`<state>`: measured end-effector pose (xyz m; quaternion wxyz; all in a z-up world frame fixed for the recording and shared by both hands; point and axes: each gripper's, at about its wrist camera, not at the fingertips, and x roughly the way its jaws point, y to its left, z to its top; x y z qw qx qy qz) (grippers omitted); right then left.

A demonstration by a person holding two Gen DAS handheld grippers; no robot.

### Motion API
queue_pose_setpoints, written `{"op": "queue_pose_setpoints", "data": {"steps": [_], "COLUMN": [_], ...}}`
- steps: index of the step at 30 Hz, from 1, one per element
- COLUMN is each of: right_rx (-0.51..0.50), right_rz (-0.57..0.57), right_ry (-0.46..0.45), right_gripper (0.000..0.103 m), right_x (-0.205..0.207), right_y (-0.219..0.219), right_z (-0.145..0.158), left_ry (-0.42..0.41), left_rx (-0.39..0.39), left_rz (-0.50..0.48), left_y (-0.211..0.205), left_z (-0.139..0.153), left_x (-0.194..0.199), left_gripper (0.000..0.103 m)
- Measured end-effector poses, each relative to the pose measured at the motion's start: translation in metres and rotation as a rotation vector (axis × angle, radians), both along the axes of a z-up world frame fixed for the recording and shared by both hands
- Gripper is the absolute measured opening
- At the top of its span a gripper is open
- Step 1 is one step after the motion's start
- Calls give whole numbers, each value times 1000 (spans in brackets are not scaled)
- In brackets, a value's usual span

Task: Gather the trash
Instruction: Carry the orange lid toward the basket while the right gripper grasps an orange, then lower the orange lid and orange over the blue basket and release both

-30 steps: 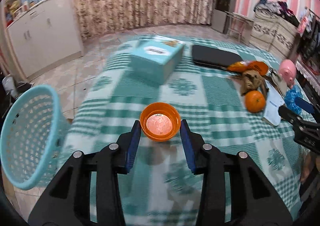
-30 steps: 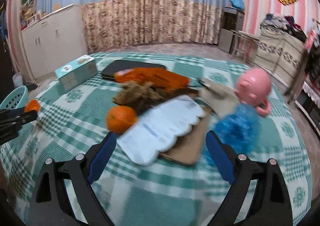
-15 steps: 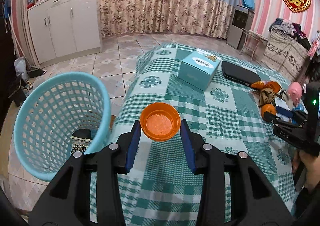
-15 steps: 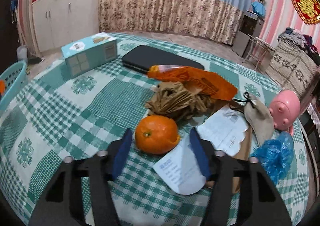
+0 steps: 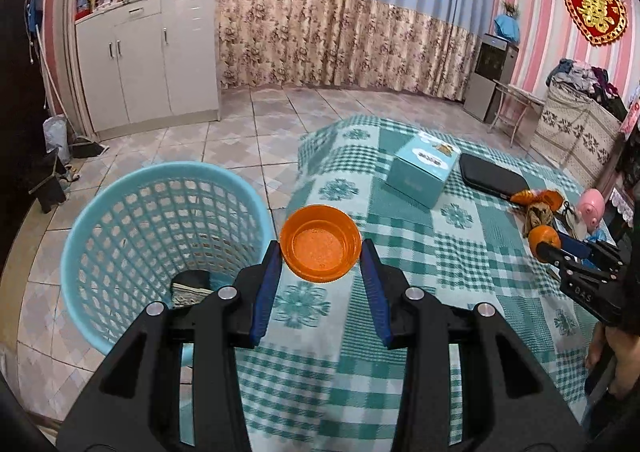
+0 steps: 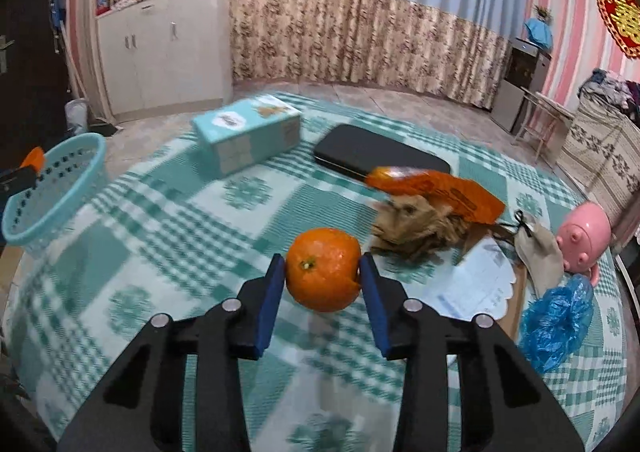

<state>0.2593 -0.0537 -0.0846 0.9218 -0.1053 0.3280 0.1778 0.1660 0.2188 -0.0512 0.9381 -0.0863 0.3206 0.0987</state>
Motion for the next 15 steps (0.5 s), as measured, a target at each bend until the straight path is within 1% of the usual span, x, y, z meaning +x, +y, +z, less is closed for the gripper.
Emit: {"op": "queue_pose_setpoints", "data": {"steps": [8, 15], "right_rx": [51, 121], "right_rz": [69, 88], "right_ry": [-52, -69], "right_gripper": [39, 39], "right_x": [-7, -4], "right_y": [48, 85], "right_z": [28, 37], "left_ry": [-26, -72], "left_rx": [24, 38], "left_rz": [54, 135], "left_y": [35, 84], "left_z": [11, 22], "left_x": [-10, -12], "left_gripper": [39, 39]}}
